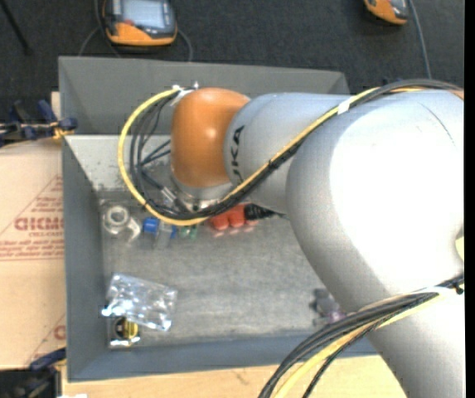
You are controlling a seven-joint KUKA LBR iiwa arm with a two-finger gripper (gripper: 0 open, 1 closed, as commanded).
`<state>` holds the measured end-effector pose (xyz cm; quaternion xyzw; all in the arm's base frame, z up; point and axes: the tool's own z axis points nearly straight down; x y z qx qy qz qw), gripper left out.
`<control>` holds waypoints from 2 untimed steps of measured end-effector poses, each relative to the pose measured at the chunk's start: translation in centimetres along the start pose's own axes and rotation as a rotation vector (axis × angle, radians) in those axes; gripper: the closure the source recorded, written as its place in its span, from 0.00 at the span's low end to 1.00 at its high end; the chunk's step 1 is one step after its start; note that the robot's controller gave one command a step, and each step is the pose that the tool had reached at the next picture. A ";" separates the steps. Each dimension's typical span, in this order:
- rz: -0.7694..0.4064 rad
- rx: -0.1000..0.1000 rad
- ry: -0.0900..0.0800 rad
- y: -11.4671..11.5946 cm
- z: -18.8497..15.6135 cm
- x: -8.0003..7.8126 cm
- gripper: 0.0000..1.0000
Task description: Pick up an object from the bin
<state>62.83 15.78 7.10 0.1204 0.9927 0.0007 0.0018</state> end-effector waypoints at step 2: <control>-0.515 0.000 -0.009 -5.2 -16.4 -3.0 1.00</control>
Offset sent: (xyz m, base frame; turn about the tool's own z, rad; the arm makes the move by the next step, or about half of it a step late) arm 0.0129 -0.0367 0.0290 -0.2432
